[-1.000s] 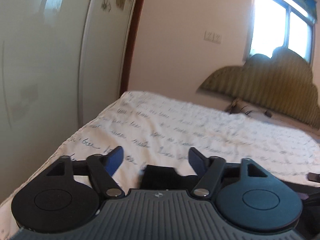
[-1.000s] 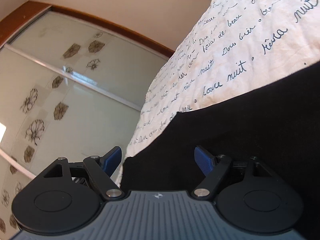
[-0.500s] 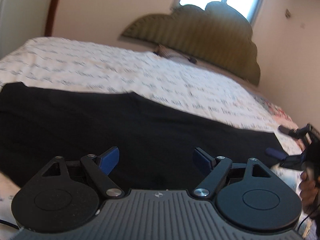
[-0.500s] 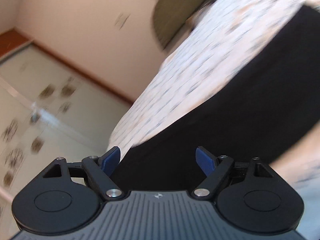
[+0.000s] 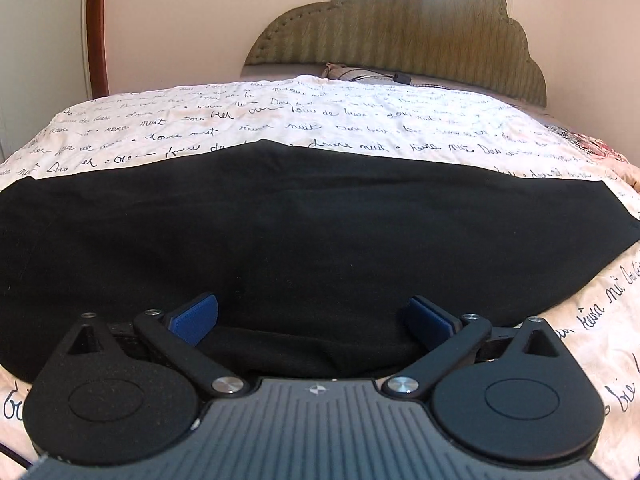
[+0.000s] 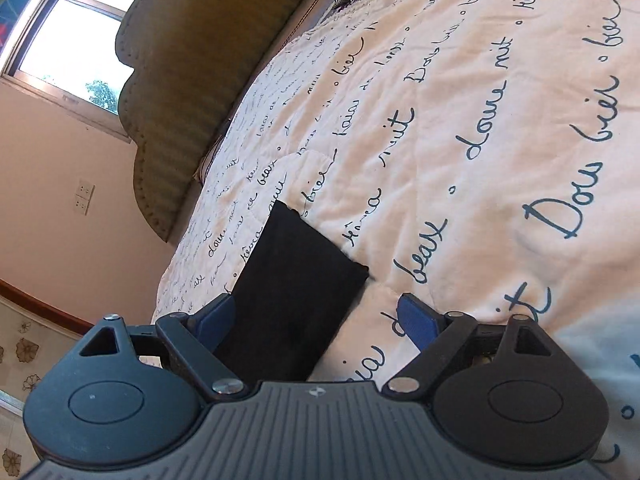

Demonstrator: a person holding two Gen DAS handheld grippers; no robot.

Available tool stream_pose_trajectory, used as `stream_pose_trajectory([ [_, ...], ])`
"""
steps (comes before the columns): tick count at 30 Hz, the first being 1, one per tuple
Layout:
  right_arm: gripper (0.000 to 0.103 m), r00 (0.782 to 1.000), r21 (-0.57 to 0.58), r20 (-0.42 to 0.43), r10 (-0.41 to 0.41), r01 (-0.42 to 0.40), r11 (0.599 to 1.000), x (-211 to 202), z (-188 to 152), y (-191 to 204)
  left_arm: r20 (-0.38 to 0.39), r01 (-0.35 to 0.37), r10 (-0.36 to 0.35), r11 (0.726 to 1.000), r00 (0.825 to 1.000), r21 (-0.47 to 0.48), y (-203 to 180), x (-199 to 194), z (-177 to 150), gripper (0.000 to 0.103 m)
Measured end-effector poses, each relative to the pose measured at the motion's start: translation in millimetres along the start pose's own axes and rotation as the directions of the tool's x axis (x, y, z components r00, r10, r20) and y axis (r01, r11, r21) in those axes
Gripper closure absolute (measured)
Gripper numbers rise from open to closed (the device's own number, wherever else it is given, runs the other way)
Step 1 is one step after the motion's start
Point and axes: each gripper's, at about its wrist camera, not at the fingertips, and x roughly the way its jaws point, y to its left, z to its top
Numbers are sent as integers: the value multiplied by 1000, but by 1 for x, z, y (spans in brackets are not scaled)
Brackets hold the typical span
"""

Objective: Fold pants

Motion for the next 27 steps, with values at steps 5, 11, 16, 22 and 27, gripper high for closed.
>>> stream_pose_trajectory([
  [5,0,999,-69,14,38,-37,997,13,-4,14,1,1,-1,1000,1000,-2,1,3,2,0],
  [11,0,975,44,54,216,-218,975,16,-4,-4,0,-8,8,1000,1000,8,-1,-4,1,0],
  [16,0,909,142,-65,413,-401,905,30,-7,-12,0,-9,9,1000,1000,8,-3,-5,1,0],
  [22,0,928,152,-33,371,-362,920,37,7,-9,0,-9,9,1000,1000,9,-3,-5,1,0],
  [27,25,958,133,84,275,-284,949,41,13,-18,1,-9,9,1000,1000,9,-2,-5,1,0],
])
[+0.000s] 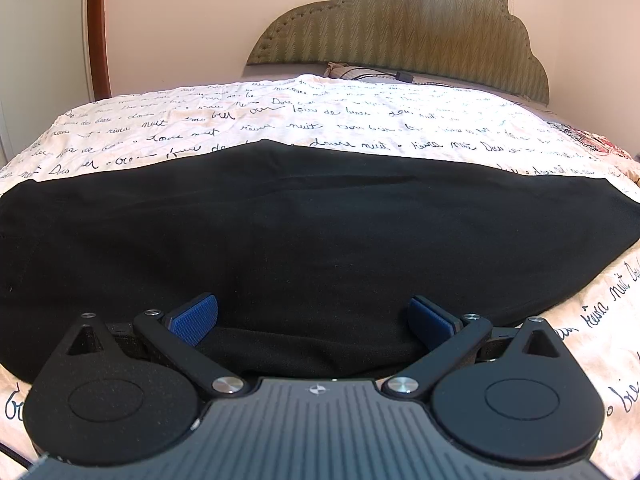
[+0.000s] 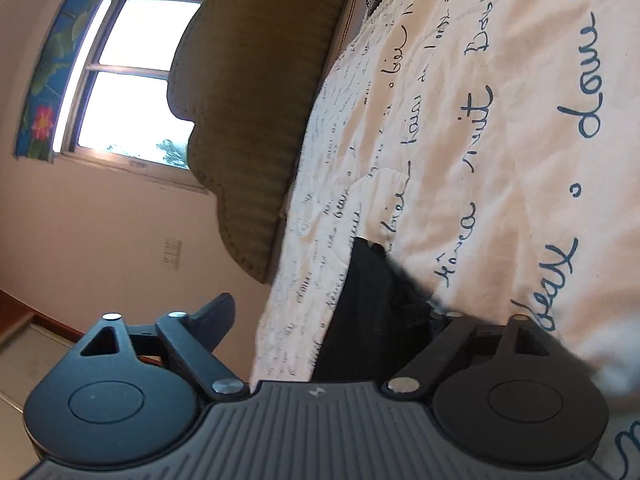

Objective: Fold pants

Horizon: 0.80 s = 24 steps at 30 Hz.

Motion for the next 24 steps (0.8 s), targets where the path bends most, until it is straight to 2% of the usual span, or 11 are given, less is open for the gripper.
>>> stream_pose_trajectory([
  [2,47,998,-73,-10,-68,67,995,4,-6,2,0,0,0,1000,1000,0,0,0,0,0],
  [3,53,997,-73,-1,-75,75,995,3,-7,-1,0,0,0,1000,1000,0,0,0,0,0],
  [5,76,998,-20,21,-62,62,998,-1,-7,-14,0,0,0,1000,1000,0,0,0,0,0],
  [7,89,997,13,26,-71,71,997,-2,-6,-23,-1,-2,2,1000,1000,2,0,0,0,0],
  [16,88,998,78,25,-57,55,995,1,0,-30,-1,-11,11,1000,1000,9,-1,1,0,0],
  [19,93,996,39,46,-71,69,997,-1,-2,-28,-2,-12,12,1000,1000,10,-1,1,0,0],
  [21,93,994,-40,51,-101,103,994,0,-3,-17,-5,-22,22,1000,1000,9,-2,-1,2,0],
  [23,93,987,-165,59,-146,154,974,1,-4,1,-13,-29,29,1000,1000,-1,-6,-7,12,19],
  [24,93,983,-260,69,-171,183,948,0,-6,14,-17,-11,10,1000,1000,-24,-8,-10,21,28],
])
